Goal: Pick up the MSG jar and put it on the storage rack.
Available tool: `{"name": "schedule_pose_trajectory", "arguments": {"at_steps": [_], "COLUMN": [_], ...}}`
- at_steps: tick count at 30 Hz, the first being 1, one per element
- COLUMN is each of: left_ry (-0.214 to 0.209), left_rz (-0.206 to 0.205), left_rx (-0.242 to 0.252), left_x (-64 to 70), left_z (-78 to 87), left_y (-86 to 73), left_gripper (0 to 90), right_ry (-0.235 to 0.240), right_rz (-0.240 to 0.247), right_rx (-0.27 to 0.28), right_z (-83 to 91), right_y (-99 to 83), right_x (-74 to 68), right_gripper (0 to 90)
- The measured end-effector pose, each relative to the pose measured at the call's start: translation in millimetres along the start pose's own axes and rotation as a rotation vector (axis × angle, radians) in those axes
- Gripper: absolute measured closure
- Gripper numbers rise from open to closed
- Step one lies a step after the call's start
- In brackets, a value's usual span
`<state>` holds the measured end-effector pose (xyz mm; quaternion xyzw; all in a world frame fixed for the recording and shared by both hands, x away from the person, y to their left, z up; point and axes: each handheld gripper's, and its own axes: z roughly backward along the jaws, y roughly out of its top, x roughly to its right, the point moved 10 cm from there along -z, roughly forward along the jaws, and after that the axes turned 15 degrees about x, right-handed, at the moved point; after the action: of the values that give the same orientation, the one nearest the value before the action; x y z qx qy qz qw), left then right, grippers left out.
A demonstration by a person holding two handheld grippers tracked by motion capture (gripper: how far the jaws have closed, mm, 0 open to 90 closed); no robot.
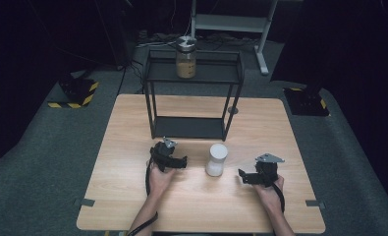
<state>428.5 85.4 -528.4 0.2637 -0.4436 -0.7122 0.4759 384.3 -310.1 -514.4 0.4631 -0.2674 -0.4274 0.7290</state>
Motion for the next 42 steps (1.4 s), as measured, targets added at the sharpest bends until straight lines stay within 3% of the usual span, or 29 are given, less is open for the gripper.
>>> {"name": "schedule_pose_trajectory", "arguments": {"at_steps": [16,28,42], "left_ry": [0.005,0.005,0.011], "left_rz": [-0.009,-0.009,-0.018], "left_rx": [-0.003,-0.003,-0.007], "left_x": [1.4,1.2,2.6], "left_z": [-0.5,-0.4,-0.9], "left_y": [0.2,0.2,0.4], "left_gripper": [1.1,1.1,1.1], "right_ry": [0.135,0.219,0.250], "right_rz": [0.052,0.072,0.082], "right_rx": [0.062,0.076,0.118], "right_z": [7.1,-6.7,-25.3], "right_y": [12.0,24.5,42.6], "right_x": [-28.8,-50.4,-70.0], "right_gripper": [0.2,1.3,4.0]}}
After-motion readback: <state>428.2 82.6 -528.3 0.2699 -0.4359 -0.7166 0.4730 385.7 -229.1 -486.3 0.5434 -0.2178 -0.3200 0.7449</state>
